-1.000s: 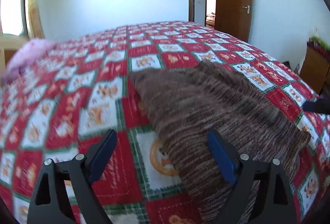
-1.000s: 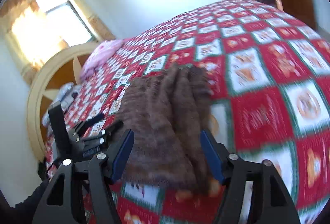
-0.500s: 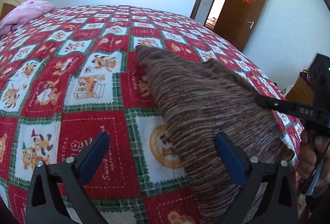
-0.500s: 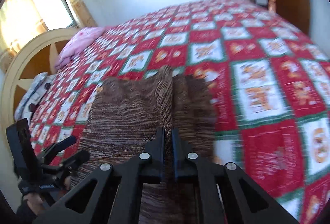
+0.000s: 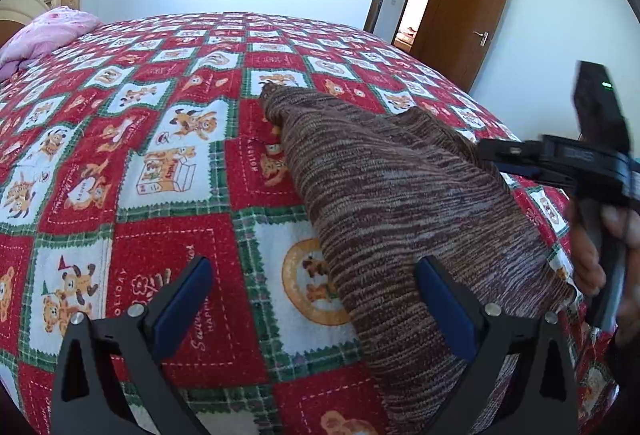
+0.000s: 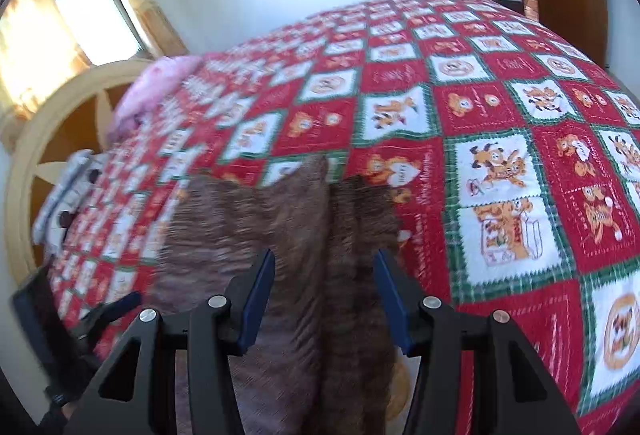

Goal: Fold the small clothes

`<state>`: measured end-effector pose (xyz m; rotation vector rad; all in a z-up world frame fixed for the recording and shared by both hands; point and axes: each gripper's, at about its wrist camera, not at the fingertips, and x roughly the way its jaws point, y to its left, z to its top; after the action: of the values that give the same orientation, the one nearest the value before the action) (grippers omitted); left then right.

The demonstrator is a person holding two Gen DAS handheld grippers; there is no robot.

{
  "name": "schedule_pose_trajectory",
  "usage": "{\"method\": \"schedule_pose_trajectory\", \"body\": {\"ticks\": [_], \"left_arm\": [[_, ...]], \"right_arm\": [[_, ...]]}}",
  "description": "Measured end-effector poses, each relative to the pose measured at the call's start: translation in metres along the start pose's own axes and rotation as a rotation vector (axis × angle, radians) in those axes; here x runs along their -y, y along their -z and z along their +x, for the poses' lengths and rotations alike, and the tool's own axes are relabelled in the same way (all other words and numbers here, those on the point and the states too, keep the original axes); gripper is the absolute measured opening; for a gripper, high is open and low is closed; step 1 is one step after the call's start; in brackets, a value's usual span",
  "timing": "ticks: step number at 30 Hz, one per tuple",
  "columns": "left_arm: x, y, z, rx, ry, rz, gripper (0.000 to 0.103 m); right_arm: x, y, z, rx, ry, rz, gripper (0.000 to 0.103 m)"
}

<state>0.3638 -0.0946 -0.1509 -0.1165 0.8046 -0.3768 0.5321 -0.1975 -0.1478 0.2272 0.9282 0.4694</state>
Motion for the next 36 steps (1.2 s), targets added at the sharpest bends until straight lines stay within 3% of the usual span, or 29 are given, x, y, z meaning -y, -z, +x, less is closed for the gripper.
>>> {"method": "schedule_pose_trajectory", "body": {"ticks": [1,2,3,7,11,14,16,18,19,20,21,24,27,29,31,32,36], "left_arm": [[-0.001,0.0,0.0,-0.001,0.004,-0.003,0.103],[-0.002,0.0,0.001,-0.003,0.007,-0.007,0.103],[-0.002,0.0,0.001,-0.005,0.009,-0.01,0.103],[-0.002,0.0,0.002,-0.004,0.008,-0.005,0.103],[0.006,0.0,0.003,-0.004,-0.015,0.035,0.103],[0.01,0.001,0.004,-0.004,-0.031,0.059,0.103],[0.01,0.001,0.003,0.003,-0.037,0.06,0.103],[0.009,0.001,0.001,0.01,-0.038,0.056,0.103],[0.008,0.002,0.001,0.012,-0.036,0.052,0.103],[0.007,0.002,0.0,0.014,-0.029,0.047,0.103],[0.005,0.002,-0.001,0.018,-0.017,0.04,0.103],[-0.004,0.002,-0.007,0.045,0.027,-0.01,0.103],[-0.014,0.002,-0.011,0.069,0.05,-0.068,0.103],[-0.012,0.002,-0.01,0.07,0.042,-0.066,0.103],[-0.006,0.002,-0.01,0.068,0.022,-0.038,0.103],[-0.004,0.003,-0.01,0.066,0.014,-0.027,0.103],[0.003,0.004,-0.011,0.069,-0.007,0.017,0.103]], "right_arm": [[0.001,-0.001,0.004,-0.003,-0.014,-0.004,0.045],[0.0,-0.002,0.007,-0.009,-0.033,-0.012,0.022],[-0.002,-0.002,0.01,-0.02,-0.038,-0.028,0.012],[-0.014,-0.003,-0.002,0.018,0.052,-0.092,0.005],[-0.006,-0.017,-0.024,0.077,0.088,-0.062,0.0],[0.005,-0.015,-0.004,0.007,0.152,-0.059,0.001],[0.012,-0.006,0.008,-0.049,0.127,-0.036,0.001],[0.013,0.003,-0.005,0.0,0.112,-0.019,0.006],[0.012,0.006,-0.012,0.012,0.092,-0.014,0.019],[0.012,0.012,-0.023,0.026,0.058,-0.01,0.049],[0.012,0.016,-0.029,0.038,0.03,-0.008,0.06],[0.009,0.034,-0.052,0.061,-0.028,-0.021,0.059],[0.002,0.056,-0.063,0.022,-0.089,-0.053,0.047],[-0.006,0.068,-0.056,-0.037,-0.077,-0.085,0.04],[-0.008,0.08,-0.047,-0.075,-0.043,-0.11,0.01],[-0.008,0.084,-0.047,-0.07,-0.023,-0.12,0.003],[-0.003,0.085,-0.074,-0.001,0.014,-0.095,0.003]]}}
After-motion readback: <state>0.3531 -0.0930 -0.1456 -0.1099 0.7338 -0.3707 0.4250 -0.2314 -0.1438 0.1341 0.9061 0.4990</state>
